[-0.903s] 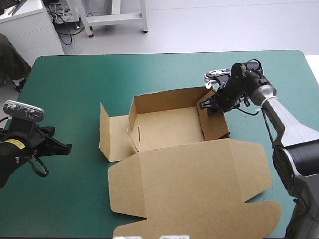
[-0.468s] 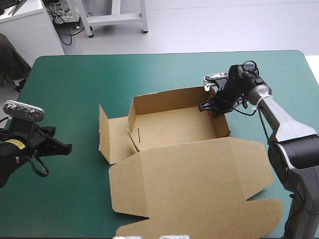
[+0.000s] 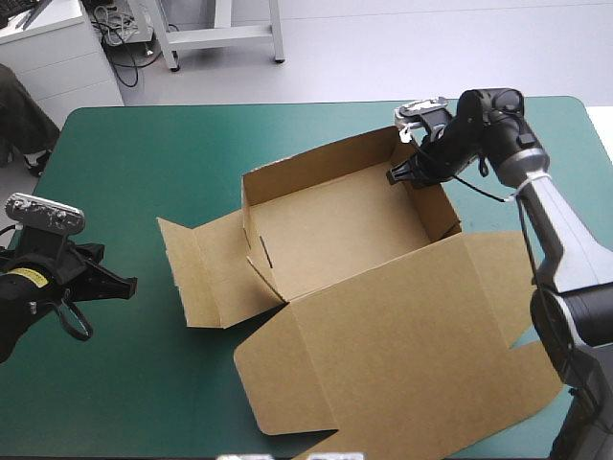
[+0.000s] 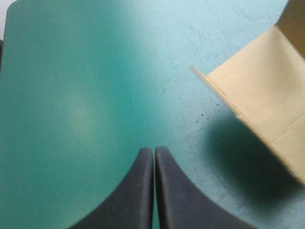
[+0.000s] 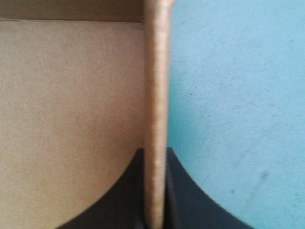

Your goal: Fold the box

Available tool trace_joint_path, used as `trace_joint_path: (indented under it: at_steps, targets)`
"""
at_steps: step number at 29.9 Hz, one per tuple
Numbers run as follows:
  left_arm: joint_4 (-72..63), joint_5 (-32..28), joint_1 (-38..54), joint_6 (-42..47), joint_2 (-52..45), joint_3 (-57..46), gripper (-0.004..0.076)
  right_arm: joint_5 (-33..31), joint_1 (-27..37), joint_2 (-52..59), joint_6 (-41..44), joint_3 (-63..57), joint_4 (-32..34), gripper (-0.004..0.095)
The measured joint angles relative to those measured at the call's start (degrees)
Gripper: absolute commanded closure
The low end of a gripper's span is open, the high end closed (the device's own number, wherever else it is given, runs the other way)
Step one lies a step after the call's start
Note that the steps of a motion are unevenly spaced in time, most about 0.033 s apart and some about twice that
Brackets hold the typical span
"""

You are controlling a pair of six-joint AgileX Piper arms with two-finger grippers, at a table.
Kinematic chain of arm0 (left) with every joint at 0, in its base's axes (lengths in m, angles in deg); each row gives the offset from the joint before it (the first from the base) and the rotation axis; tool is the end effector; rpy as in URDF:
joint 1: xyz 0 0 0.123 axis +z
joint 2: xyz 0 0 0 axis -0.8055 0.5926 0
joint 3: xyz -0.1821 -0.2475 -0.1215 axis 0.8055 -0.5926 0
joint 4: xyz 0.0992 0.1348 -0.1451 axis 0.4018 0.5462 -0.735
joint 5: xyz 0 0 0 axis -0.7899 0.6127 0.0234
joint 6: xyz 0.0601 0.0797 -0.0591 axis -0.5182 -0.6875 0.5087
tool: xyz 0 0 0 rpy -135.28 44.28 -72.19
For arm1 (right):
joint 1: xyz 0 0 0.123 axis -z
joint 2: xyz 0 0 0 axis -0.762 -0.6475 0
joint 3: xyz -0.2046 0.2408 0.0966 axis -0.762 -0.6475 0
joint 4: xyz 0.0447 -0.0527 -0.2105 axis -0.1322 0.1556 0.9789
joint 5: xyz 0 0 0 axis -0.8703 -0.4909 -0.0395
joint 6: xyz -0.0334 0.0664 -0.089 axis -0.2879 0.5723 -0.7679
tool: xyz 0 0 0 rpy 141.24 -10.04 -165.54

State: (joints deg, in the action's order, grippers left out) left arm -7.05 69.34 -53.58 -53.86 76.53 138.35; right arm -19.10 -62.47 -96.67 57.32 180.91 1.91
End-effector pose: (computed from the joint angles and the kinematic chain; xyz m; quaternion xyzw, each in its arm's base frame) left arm 0.1084 -0.0080 0.4012 0.1195 0.8903 0.0201 0.4389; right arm 0.3850 0.1056 0.3700 -0.2109 0.9489 0.0791 0.2209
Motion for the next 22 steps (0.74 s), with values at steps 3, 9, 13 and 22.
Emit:
trace_joint_path:
  at_steps: [3, 9, 13, 22]
  targets:
    - [0.6, 0.0, 0.0, 0.0, 0.0, 0.0, 0.0730, -0.6, 2.9, 4.0, -1.5, 0.1, -0.4, 0.0932]
    - [2.7, 0.0, 0.0, 1.8, 0.0, 0.0, 0.0734, -0.8, 12.9, 11.8, -6.2, 0.1, -7.1, 0.0932]
    - [4.3, 0.0, 0.0, 3.2, 0.0, 0.0, 0.0733, -0.8, 20.8, 17.2, -8.9, 0.1, -13.2, 0.0932]
    - [5.1, -0.8, 0.1, 7.0, 0.9, -2.7, 0.0731, -0.9, 26.2, 22.9, -11.5, 0.1, -20.8, 0.0932]
